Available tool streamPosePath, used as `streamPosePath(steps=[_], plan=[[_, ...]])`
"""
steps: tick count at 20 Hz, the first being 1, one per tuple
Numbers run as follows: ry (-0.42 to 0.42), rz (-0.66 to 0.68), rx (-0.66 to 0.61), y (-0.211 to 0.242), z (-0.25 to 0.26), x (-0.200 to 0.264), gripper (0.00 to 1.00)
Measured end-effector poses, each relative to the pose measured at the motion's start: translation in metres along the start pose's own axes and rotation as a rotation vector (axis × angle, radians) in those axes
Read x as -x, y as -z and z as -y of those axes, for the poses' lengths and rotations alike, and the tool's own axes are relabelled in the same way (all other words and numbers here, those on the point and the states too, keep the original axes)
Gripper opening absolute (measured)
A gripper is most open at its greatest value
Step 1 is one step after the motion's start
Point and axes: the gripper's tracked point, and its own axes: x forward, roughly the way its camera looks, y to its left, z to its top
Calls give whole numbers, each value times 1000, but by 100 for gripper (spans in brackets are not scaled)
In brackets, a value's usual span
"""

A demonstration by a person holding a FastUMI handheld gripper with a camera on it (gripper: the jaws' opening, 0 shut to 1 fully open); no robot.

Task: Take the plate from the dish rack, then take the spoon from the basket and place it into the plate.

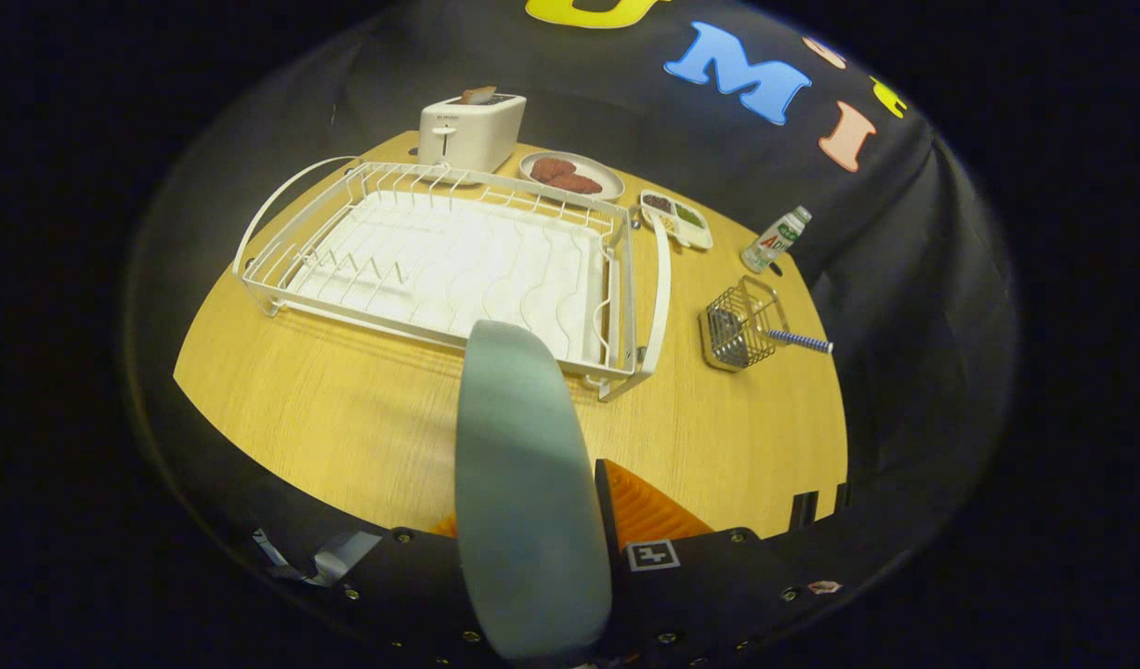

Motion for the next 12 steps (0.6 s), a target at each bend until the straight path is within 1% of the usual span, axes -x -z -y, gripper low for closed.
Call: streamPosePath(steps=[2,3,4,6,8,10,12], plan=[[-51,-26,-26,7,-1,-7,42],[-86,-3,-64,2,0,-8,42],[-135,-3,-105,0,-5,-13,42],[-275,-25,-186,5,-21,-23,42],[-387,-32,-286,3,-28,-30,42],[-486,-51,-388,5,-38,-37,42],[-582,-70,-459,4,-50,-45,42]])
